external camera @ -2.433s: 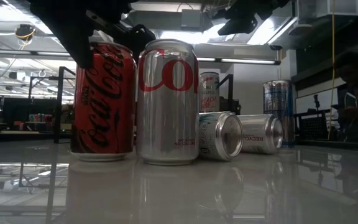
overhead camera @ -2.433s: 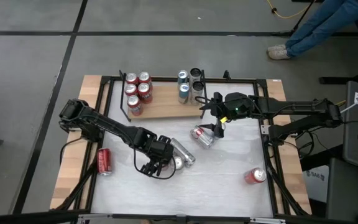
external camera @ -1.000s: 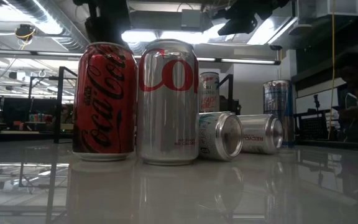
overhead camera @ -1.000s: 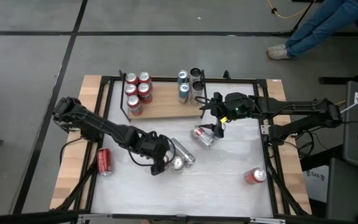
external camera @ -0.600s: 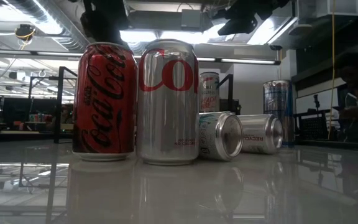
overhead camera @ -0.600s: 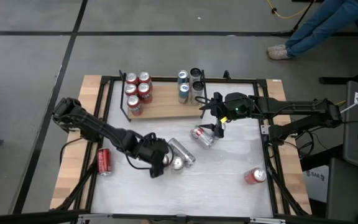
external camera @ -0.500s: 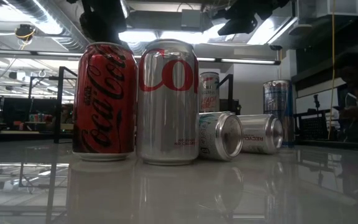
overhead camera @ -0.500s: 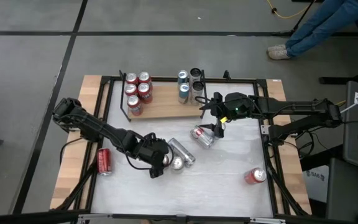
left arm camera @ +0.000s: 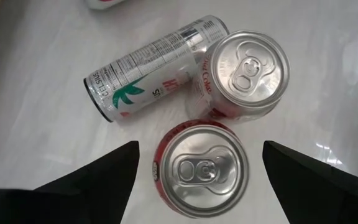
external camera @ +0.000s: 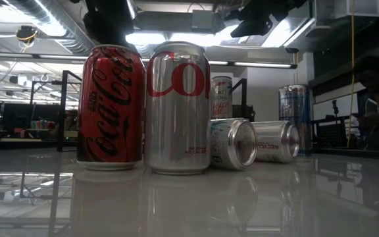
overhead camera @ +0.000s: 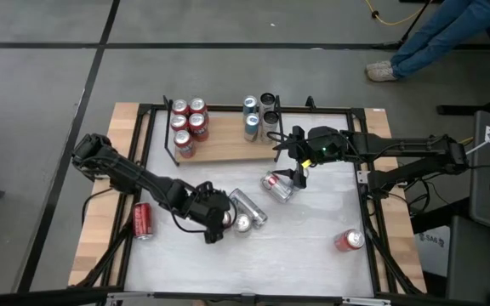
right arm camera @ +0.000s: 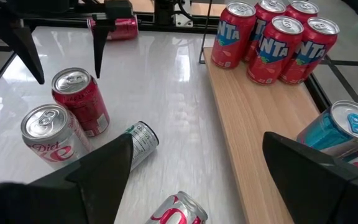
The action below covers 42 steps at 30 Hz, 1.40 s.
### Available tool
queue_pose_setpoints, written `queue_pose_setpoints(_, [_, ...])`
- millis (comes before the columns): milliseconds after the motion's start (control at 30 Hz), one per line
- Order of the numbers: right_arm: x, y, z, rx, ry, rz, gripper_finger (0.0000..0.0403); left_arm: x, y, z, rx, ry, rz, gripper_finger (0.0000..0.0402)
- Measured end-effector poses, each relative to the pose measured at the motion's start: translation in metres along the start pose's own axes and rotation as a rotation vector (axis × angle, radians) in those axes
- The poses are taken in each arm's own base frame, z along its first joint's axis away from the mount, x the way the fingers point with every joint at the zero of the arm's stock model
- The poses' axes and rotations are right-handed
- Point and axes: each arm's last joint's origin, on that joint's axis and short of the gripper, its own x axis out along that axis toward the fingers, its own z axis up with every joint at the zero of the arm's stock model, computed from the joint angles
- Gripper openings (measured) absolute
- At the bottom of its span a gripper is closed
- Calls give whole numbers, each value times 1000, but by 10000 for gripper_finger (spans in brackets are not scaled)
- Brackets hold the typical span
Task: Place canned beverage on shelf
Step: Put the red black soda can on the shelf
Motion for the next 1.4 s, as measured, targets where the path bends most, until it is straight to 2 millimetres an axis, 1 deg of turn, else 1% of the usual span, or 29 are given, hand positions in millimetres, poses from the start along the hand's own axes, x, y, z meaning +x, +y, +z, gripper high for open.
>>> queue_pose_setpoints(100, [0,0,0,0,0,0,349,3,-2,-2,7,7,3,332])
queue_pose_setpoints(267, [0,0,0,0,0,0,349,16,-7,-6,23,38,21,332])
queue_pose_setpoints(700, [0,0,0,0,0,0,349,37,-10,-12,42,93,60,332])
queue_pose_setpoints(1267, [0,0,0,0,1,0,349,38,-10,-12,46,93,59,332])
queue_pose_setpoints(1400, [0,0,0,0,0,0,349,38,-10,-12,47,93,60,316])
